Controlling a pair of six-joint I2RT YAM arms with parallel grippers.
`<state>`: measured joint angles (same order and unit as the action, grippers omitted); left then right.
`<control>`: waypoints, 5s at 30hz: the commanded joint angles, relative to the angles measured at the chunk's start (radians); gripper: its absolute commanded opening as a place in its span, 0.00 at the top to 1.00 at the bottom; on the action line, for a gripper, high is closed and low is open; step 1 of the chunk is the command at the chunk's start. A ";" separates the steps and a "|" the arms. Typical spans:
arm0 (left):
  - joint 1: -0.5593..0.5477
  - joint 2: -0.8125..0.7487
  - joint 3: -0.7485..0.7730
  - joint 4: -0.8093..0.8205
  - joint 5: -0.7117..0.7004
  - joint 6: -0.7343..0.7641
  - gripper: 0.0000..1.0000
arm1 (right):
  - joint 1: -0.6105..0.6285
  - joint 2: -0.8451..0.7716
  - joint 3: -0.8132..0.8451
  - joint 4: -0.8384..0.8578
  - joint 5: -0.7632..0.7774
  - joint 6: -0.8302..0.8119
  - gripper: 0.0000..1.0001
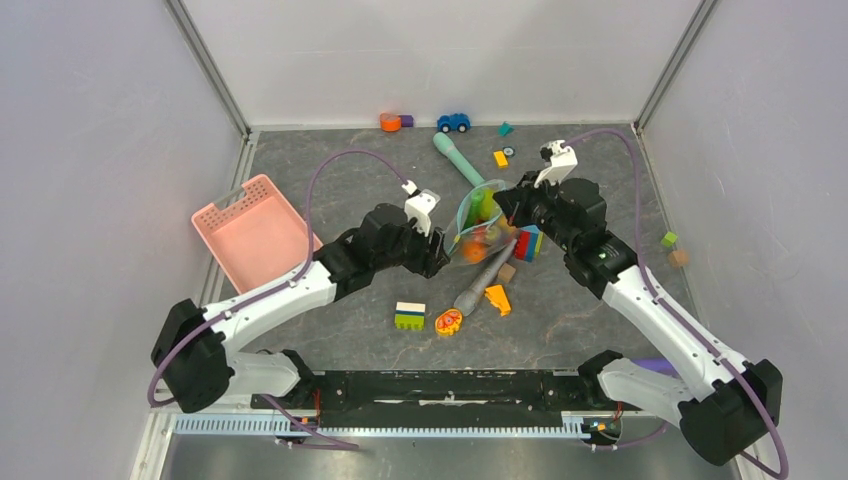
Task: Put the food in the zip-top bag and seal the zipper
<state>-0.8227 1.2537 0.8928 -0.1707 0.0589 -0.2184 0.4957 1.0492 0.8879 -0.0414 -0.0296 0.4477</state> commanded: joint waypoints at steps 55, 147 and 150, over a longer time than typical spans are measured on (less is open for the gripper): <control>0.034 0.044 0.526 -0.646 0.505 0.829 0.98 | 0.025 0.157 0.312 -0.491 -1.122 -1.517 0.26; 0.088 -0.151 0.184 -0.286 -0.495 0.393 0.98 | -0.214 0.351 0.402 -0.571 -0.389 -1.384 0.97; 0.091 -0.148 0.184 -0.296 -0.489 0.393 0.98 | -0.218 0.350 0.399 -0.571 -0.374 -1.385 0.98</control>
<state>-0.7799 1.1454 1.0790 -0.3939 -0.2626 0.1936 0.3500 1.3914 1.2999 -0.5976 -0.6270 -0.9382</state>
